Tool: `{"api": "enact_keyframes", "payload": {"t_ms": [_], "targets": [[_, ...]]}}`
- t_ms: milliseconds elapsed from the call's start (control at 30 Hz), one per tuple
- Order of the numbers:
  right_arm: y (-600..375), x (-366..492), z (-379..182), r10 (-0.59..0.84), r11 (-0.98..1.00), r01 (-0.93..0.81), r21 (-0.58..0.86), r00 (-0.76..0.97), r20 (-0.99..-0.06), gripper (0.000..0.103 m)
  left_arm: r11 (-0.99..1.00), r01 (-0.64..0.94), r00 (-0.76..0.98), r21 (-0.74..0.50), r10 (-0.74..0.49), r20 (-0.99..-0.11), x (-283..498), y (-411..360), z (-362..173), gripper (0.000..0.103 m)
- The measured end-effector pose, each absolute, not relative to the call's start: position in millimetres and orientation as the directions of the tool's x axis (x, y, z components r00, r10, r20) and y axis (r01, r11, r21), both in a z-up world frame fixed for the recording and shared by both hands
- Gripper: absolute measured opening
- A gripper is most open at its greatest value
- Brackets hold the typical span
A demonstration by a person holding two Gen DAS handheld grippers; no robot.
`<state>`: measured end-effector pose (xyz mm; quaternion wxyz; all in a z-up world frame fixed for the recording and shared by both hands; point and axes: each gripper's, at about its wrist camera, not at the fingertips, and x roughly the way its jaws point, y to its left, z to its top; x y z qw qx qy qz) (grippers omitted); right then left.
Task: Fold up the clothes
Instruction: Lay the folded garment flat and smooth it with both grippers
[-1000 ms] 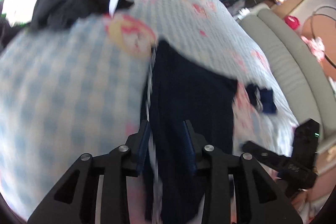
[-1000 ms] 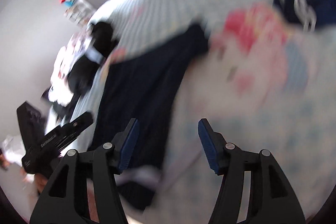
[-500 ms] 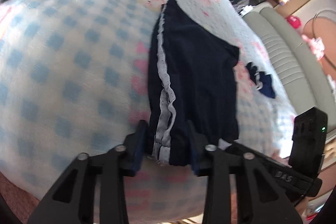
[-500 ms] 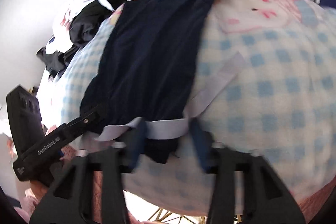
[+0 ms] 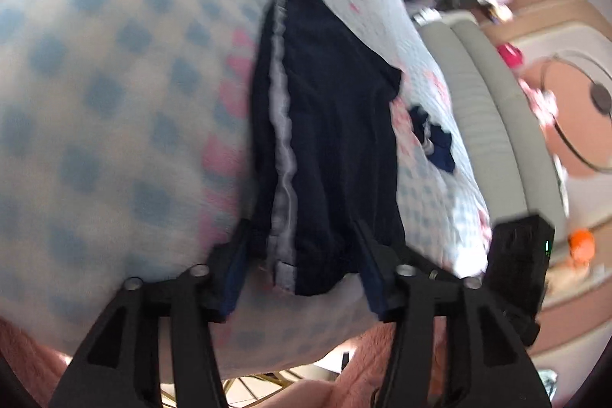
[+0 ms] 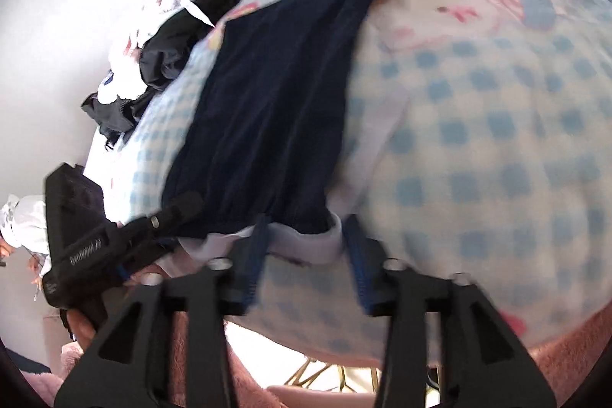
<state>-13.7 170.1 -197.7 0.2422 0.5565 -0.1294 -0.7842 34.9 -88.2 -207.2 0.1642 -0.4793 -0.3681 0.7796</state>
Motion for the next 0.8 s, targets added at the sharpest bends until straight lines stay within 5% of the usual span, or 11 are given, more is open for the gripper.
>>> {"api": "enact_keyframes", "payload": {"t_ms": [133, 200, 300, 533, 800], "targets": [[158.9, -21.4, -213.6, -0.505, -0.857, 0.244, 0.453, -0.226, -0.833, 0.058, -0.691, 0.091, -0.493, -0.717, 0.594, -0.635, 34.4, -83.3, -205.0, 0.052], [162.0, -16.3, -209.3, -0.508, -0.857, 0.242, 0.455, -0.256, -0.822, 0.034, -0.743, 0.071, -0.514, -0.665, 0.544, -0.663, 37.0, -77.7, -197.8, 0.039], [166.5, -7.9, -198.9, -0.524, -0.849, 0.255, 0.463, -0.284, -0.803, 0.018, -0.815, 0.003, -0.541, -0.579, 0.486, -0.687, 41.4, -63.9, -179.9, 0.026], [172.3, -7.0, -199.7, -0.575, -0.817, 0.244, 0.522, -0.282, -0.768, 0.017, -0.833, 0.005, -0.525, -0.553, 0.469, -0.710, 36.4, -57.1, -176.5, 0.030], [178.8, 5.5, -158.9, -0.532, -0.845, 0.266, 0.463, -0.346, -0.773, 0.014, -0.756, -0.063, -0.459, -0.652, 0.602, -0.653, 35.5, -59.7, -152.3, 0.031]]}}
